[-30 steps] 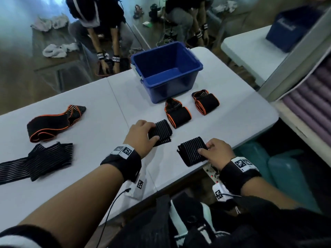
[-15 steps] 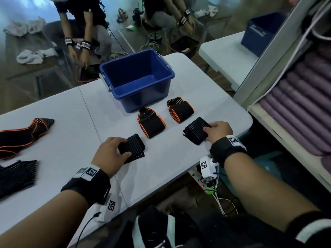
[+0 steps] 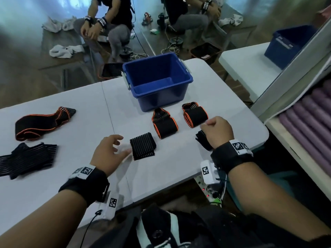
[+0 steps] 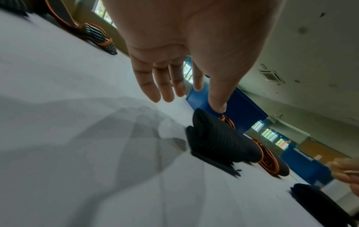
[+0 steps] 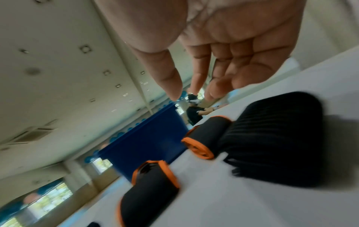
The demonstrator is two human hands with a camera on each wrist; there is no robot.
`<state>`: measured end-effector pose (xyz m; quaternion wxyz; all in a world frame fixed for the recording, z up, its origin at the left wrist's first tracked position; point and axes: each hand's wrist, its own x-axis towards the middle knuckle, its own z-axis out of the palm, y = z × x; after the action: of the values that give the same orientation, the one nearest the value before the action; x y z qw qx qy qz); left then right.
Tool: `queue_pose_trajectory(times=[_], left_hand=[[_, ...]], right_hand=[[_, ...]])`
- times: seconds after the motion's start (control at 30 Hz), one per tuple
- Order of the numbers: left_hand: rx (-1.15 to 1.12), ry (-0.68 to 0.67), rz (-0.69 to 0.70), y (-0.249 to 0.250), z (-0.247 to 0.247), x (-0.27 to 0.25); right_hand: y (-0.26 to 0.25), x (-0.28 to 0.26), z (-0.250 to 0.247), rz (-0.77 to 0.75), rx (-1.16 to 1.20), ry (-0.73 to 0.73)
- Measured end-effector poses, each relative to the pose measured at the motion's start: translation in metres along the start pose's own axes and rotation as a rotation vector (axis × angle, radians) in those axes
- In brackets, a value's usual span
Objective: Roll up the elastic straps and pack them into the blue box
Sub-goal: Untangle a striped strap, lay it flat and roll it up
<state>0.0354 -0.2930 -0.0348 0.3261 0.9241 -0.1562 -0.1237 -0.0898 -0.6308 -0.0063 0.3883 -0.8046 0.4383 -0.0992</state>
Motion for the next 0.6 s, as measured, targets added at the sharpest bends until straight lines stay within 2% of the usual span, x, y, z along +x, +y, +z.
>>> queue_pose_trajectory(times=[0.13,0.3,0.43,0.6], left_hand=[[-0.021,0.035,-0.078,-0.027,-0.026,-0.016],[-0.041,0.168,-0.23,-0.078,-0.07,-0.044],[-0.023,0.259,-0.363,-0.122,-0.105,-0.072],[-0.01,0.36,-0.488,-0.171,-0.14,-0.089]], right_hand=[[-0.056,-0.023,0.048,-0.173,-0.017,-0.21],[-0.118,-0.065,0.124,-0.353,-0.069,-0.457],[-0.157,-0.098,0.175,-0.49,-0.179,-0.596],[-0.19,-0.13,0.219,-0.577,-0.23,-0.714]])
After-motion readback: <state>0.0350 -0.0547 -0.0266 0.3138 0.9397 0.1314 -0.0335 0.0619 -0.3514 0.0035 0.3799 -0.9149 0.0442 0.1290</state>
